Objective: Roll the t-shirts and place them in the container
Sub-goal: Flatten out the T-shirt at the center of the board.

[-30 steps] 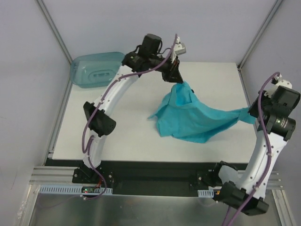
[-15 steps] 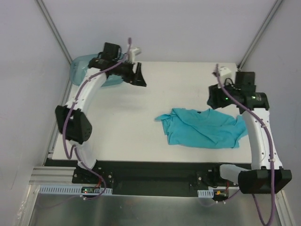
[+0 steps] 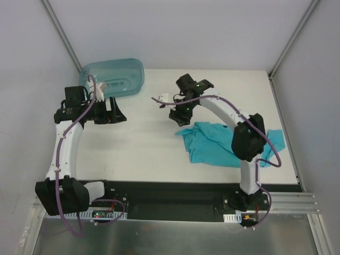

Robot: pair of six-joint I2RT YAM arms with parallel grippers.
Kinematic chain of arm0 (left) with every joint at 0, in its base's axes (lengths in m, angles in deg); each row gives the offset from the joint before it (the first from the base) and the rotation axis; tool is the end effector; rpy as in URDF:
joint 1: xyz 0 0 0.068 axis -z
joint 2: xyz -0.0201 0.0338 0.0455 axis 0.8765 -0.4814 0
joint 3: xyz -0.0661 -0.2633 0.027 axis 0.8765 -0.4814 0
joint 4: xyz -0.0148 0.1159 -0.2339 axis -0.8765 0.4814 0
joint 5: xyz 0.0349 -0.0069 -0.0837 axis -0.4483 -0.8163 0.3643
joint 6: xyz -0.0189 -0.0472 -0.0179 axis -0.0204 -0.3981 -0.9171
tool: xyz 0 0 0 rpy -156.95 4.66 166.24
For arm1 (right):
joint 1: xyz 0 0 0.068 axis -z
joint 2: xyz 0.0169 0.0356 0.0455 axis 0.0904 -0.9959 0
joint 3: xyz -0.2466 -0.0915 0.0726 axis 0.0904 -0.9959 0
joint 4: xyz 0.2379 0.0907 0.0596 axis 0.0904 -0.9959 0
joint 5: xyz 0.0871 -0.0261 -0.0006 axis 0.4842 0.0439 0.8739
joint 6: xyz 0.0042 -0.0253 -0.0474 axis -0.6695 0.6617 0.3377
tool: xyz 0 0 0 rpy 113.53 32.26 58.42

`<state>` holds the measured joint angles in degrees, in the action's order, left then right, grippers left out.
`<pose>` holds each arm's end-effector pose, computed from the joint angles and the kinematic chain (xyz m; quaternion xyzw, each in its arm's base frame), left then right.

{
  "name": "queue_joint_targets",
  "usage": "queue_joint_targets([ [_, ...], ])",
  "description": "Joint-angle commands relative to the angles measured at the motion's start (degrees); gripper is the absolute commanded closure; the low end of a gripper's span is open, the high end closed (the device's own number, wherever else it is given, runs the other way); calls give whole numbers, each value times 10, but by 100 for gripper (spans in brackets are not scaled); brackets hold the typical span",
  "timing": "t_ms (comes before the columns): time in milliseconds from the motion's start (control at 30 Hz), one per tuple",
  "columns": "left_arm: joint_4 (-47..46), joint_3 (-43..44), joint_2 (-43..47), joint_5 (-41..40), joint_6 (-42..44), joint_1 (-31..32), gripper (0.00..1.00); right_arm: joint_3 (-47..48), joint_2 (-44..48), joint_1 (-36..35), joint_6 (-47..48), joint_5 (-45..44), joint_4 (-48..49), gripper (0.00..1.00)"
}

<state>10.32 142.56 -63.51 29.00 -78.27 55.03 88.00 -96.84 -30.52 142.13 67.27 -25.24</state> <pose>0.2504 0.0046 0.3400 0.0839 0.8696 -0.2864 0.3934 0.3352 0.2569 0.2825 -0.7627 0.5780 0.1163 0.2658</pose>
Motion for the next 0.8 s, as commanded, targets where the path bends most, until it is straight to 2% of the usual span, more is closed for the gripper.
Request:
queue_joint_targets([
  [0, 0, -42, 86, -5, -21, -60, 18, 87, -67, -36, 84, -28, -58, 43],
  [233, 1, -102, 169, 16, -32, -115, 17, 128, -115, -66, 128, -60, -126, 43],
  [367, 0, -110, 179, 24, -38, -127, 18, 73, -103, -72, 134, -78, -107, 43],
  [767, -5, -101, 162, 35, -45, -140, 18, 71, -148, -86, 105, -111, -63, 48],
])
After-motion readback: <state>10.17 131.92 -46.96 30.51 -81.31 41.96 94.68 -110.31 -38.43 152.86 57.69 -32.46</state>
